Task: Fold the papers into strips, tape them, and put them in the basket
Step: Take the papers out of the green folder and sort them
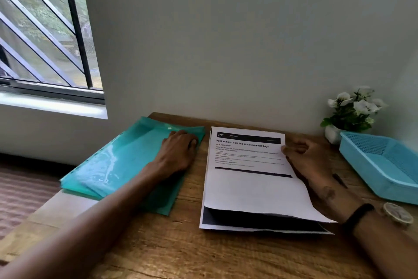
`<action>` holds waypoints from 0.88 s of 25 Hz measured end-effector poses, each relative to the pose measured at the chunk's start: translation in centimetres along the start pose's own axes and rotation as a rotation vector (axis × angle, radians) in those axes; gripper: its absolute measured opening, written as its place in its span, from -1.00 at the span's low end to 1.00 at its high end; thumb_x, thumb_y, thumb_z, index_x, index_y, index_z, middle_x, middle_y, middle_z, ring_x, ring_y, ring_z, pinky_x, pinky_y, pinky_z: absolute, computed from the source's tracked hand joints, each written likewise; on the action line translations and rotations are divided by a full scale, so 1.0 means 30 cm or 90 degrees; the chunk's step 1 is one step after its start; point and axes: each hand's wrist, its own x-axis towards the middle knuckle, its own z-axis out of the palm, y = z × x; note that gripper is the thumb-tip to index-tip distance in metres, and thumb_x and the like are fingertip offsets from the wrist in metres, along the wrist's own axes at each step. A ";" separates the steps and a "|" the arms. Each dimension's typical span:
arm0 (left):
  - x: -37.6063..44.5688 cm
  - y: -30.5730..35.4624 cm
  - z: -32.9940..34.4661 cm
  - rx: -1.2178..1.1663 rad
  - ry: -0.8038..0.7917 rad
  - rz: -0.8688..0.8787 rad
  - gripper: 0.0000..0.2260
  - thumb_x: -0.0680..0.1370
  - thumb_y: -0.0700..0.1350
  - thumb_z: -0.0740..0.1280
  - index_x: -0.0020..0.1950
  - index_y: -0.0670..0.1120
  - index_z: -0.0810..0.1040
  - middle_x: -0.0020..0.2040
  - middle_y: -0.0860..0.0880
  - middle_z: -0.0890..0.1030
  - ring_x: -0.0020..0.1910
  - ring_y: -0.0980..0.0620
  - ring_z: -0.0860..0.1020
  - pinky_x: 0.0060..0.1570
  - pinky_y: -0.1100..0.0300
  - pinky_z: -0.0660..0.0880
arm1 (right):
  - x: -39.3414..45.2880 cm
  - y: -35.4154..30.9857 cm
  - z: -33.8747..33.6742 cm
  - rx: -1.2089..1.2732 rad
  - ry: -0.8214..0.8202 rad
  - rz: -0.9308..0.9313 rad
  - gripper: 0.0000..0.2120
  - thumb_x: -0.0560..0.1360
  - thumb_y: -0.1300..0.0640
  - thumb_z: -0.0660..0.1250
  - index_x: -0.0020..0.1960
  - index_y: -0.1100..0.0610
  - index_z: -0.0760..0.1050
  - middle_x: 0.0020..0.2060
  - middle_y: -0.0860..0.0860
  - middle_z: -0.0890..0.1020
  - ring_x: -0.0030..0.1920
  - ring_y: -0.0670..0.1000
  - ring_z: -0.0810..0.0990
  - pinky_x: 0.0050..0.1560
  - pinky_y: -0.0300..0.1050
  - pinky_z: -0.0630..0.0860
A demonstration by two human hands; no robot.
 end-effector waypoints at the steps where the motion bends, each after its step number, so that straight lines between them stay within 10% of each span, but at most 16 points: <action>1: 0.012 -0.018 -0.009 -0.011 0.018 -0.009 -0.74 0.69 -0.02 0.19 0.21 0.00 0.65 0.21 -0.10 0.62 0.23 -0.15 0.54 0.25 -0.15 0.51 | 0.002 0.004 0.000 0.003 0.017 -0.004 -0.50 0.48 -0.02 0.55 0.35 0.11 0.56 0.16 0.05 0.69 0.12 0.10 0.67 0.21 0.05 0.61; 6: -0.014 -0.084 -0.044 0.157 0.082 -0.180 -0.59 0.62 0.27 0.26 0.26 0.02 0.64 0.25 -0.12 0.56 0.30 -0.17 0.47 0.24 -0.08 0.41 | -0.020 -0.074 0.005 -0.020 0.017 -0.023 -0.61 0.51 0.03 0.53 0.27 0.13 0.57 0.17 0.05 0.68 0.09 0.07 0.65 0.14 -0.03 0.59; 14: -0.015 -0.083 -0.089 0.164 0.045 -0.222 -0.36 0.54 0.46 0.20 0.29 -0.04 0.61 0.15 -0.16 0.63 0.14 -0.21 0.59 0.12 -0.06 0.56 | -0.078 -0.488 0.444 -0.371 -0.305 -0.642 -0.82 0.51 0.10 0.50 0.09 0.10 0.66 0.05 0.06 0.66 0.07 0.08 0.60 0.12 -0.01 0.56; 22: 0.011 -0.173 -0.113 0.178 0.010 -0.175 -0.18 0.46 0.56 0.15 0.65 0.25 0.16 0.28 -0.17 0.65 0.26 -0.24 0.59 0.17 0.00 0.49 | -0.093 -0.564 0.720 -0.658 -0.417 -0.628 -0.76 0.59 0.20 0.33 0.25 0.18 0.54 0.23 0.18 0.61 0.22 0.20 0.59 0.13 -0.02 0.48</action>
